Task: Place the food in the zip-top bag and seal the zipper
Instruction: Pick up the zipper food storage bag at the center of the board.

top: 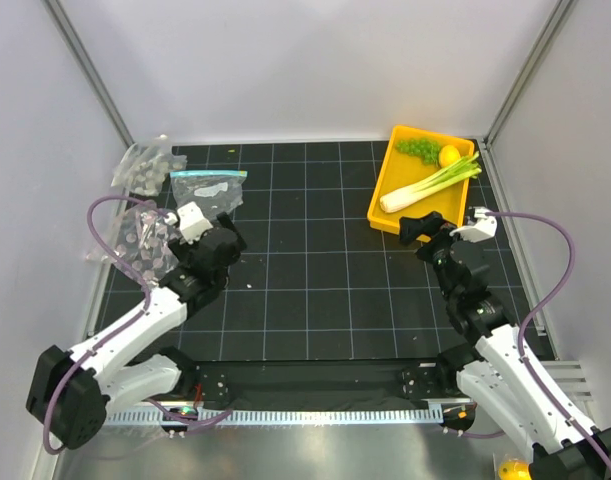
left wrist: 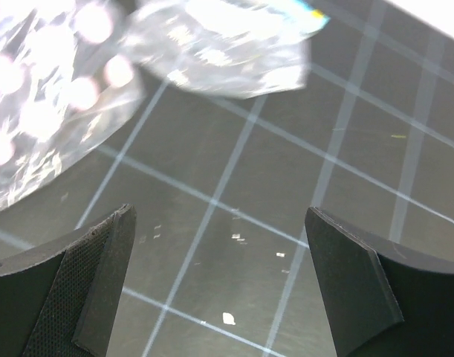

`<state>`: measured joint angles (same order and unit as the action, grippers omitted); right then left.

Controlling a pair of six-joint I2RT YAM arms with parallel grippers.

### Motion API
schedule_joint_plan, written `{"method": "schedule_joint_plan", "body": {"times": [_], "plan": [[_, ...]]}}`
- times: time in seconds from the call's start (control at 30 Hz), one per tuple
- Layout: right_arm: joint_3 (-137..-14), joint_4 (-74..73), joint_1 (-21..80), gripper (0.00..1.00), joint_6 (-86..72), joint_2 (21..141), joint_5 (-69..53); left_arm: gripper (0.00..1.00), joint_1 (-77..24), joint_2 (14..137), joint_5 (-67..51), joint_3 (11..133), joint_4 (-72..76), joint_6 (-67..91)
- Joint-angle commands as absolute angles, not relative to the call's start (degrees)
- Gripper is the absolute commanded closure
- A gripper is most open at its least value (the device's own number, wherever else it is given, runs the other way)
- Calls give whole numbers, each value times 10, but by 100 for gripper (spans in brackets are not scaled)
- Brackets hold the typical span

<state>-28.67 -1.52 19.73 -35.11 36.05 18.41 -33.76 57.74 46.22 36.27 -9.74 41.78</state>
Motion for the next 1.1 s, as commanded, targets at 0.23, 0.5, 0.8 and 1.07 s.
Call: {"method": "schedule_joint_plan", "body": {"times": [0.23, 0.5, 0.8, 1.07], "plan": [[-298, 6, 199, 0, -348, 362, 207, 0, -233, 696, 528, 463, -291, 636], [-297, 13, 198, 0, -361, 368, 178, 0, -119, 772, 510, 477, -286, 698], [-306, 4, 198, 0, -360, 369, 171, 0, -30, 898, 416, 494, -247, 748], [-307, 5, 198, 0, -360, 369, 169, 100, 23, 870, 266, 379, -13, 784]]}}
